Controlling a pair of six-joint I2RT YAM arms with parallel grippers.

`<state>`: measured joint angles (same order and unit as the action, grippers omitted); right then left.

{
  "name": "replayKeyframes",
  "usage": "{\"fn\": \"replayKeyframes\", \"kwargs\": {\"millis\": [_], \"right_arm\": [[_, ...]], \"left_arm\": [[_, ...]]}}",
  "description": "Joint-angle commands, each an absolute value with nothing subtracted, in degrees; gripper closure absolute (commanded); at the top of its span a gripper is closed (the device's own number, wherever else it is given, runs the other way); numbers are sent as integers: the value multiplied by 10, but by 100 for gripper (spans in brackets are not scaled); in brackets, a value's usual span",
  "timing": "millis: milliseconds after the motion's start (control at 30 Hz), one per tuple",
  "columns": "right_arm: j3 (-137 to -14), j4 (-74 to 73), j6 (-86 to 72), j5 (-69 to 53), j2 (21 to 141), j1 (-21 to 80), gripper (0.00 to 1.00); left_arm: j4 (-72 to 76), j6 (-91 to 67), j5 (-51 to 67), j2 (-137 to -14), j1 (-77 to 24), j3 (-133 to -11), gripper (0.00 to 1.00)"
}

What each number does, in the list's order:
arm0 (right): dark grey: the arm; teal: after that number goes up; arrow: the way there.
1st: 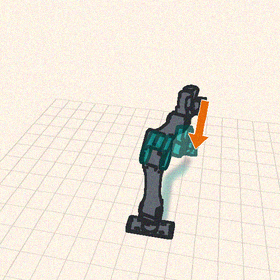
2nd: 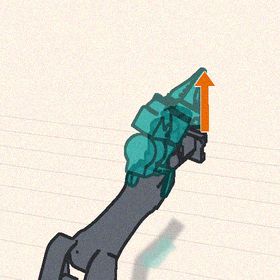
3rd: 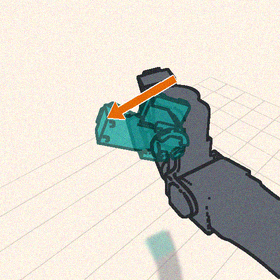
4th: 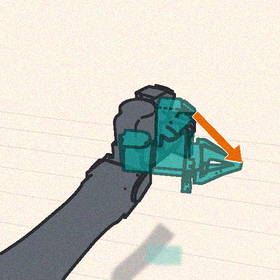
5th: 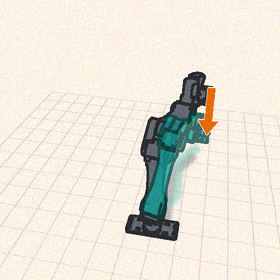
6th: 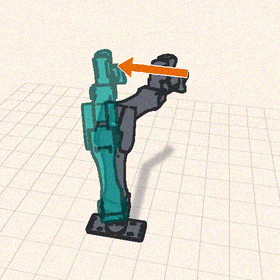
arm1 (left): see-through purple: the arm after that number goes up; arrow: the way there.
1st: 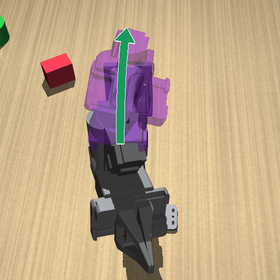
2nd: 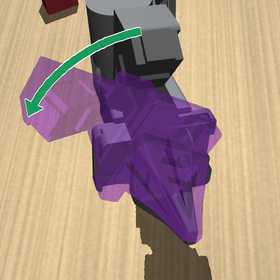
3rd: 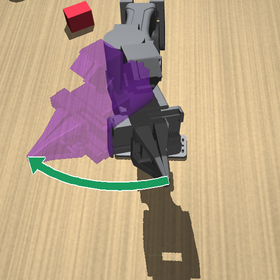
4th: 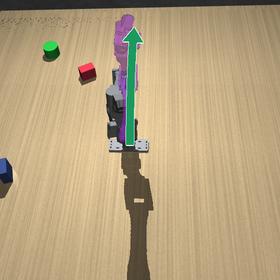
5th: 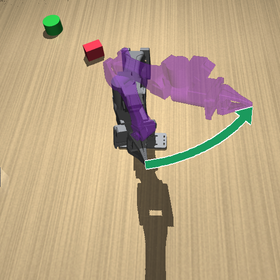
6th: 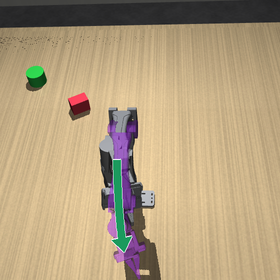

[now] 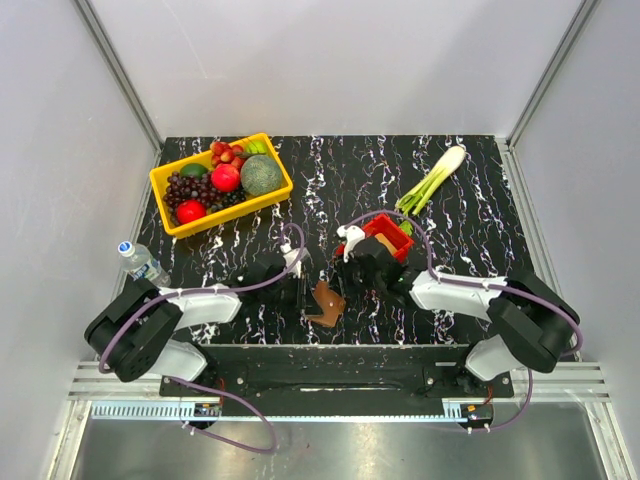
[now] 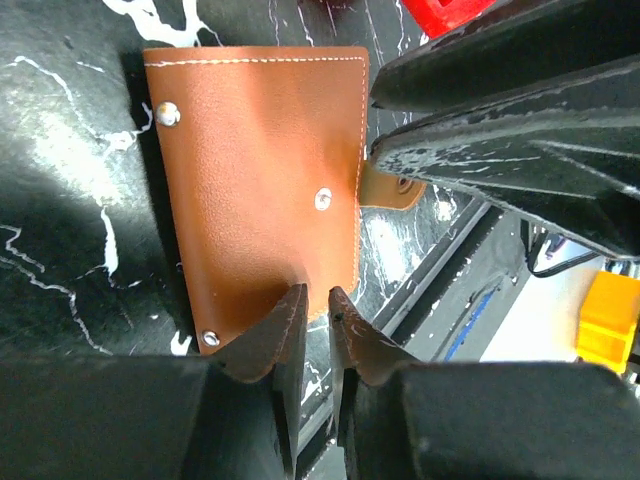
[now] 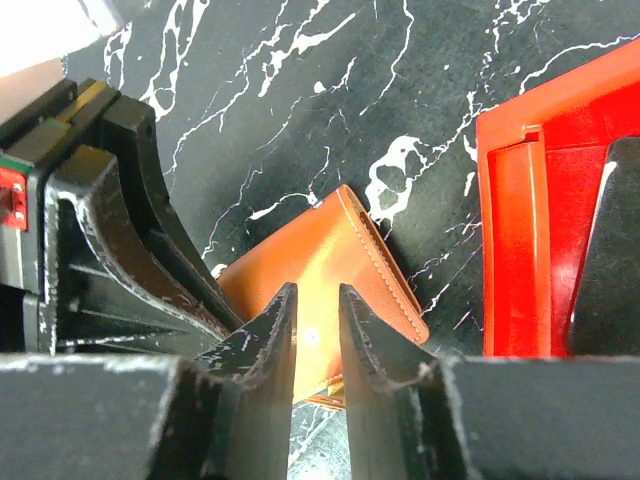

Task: Put the credit cards into the card holder
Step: Close the card holder at the center of the board.

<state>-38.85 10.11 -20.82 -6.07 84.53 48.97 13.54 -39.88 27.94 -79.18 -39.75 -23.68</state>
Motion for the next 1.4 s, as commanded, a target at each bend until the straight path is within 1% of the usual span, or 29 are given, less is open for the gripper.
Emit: {"fn": "replayKeyframes", "kwargs": {"millis": [0,167,200,233,333,400,533,633,800,967,1167,1233,1267,1300,1367], "right_arm": [[-415,56,-207,-82,876,489,72],[-439,4,-228,-64,924,489,76],[-439,4,-229,-59,919,489,74],[-440,4,-228,-50,906,489,71],[-455,-25,-220,-27,868,489,69],[-468,-39,-218,-25,841,488,66],[-471,-68,-233,15,811,489,61],[-467,-72,-216,2,824,488,57],[-506,-71,-197,-34,895,488,55],[-552,-72,-161,-22,957,489,54],[-573,-90,-138,-6,993,488,52],[-570,-100,-141,-5,995,488,52],[-564,-99,-146,-10,992,488,53],[-558,-100,-150,-20,989,488,54],[-544,-95,-174,-37,979,488,56]], "left_arm": [[120,-378,236,-813,-419,-268,82],[102,-381,204,-810,-425,-265,81],[96,-381,199,-807,-425,-265,81],[92,-383,194,-802,-425,-263,81],[113,-408,187,-790,-429,-246,81],[125,-416,183,-788,-432,-240,81],[103,-404,169,-791,-432,-246,79],[95,-396,162,-790,-432,-245,76],[86,-388,160,-779,-432,-242,76],[83,-393,150,-738,-432,-230,69],[56,-393,135,-695,-432,-230,61],[40,-399,122,-676,-432,-228,60],[33,-406,117,-665,-432,-224,57],[26,-417,113,-649,-432,-219,54],[23,-448,108,-613,-432,-201,51]]}}
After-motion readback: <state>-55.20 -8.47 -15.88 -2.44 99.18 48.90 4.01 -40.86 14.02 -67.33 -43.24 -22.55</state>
